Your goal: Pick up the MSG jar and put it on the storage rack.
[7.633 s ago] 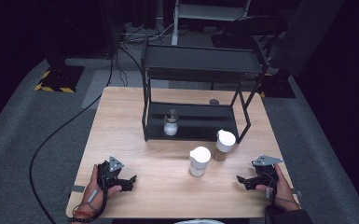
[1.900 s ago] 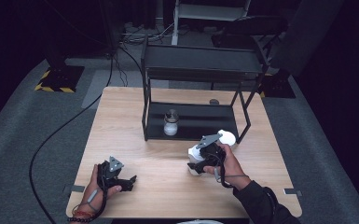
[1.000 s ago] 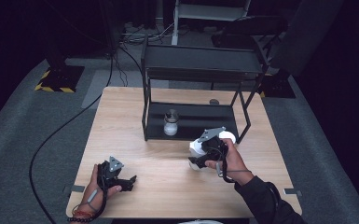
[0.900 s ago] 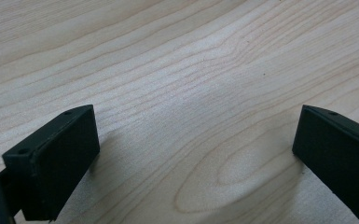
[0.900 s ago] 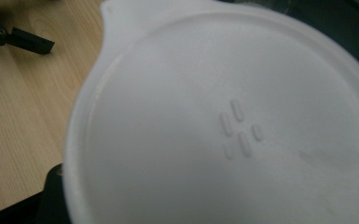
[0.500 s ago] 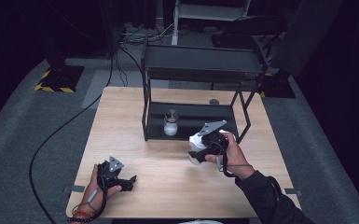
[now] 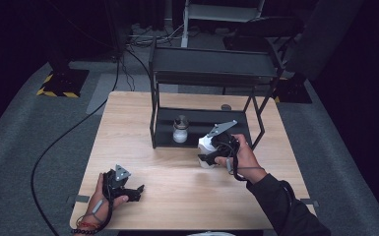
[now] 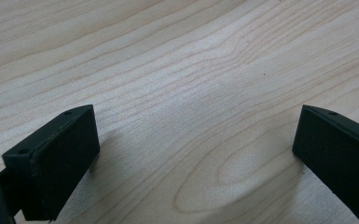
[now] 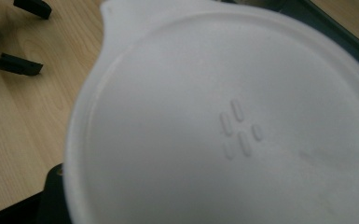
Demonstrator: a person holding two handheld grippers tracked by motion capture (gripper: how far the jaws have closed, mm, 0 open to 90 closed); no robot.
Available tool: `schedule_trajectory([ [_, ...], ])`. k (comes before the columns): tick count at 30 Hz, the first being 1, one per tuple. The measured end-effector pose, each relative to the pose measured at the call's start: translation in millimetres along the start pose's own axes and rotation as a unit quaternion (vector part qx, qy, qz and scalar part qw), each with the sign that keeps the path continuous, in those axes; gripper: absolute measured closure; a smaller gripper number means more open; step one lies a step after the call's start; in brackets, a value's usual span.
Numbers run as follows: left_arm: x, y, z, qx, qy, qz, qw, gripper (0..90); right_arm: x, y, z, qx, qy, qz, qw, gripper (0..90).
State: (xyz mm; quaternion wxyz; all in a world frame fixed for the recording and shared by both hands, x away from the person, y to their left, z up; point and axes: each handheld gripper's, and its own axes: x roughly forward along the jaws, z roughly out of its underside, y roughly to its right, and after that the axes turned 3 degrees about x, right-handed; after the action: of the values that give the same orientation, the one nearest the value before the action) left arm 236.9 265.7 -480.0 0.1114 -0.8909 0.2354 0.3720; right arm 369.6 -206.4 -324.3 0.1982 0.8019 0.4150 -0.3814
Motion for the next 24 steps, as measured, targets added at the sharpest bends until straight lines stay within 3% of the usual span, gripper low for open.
schedule_trajectory([
  [10,0.0,0.0,0.0,-0.001,0.000,0.000,1.0000,0.5,-0.8,9.4,-14.5,0.006,0.001,0.018,0.9998,30.2],
  [24,0.1,-0.1,0.0,0.000,0.000,0.000,1.0000,0.4,12.7,35.5,-31.2,0.031,0.001,0.035,0.9989,30.3],
])
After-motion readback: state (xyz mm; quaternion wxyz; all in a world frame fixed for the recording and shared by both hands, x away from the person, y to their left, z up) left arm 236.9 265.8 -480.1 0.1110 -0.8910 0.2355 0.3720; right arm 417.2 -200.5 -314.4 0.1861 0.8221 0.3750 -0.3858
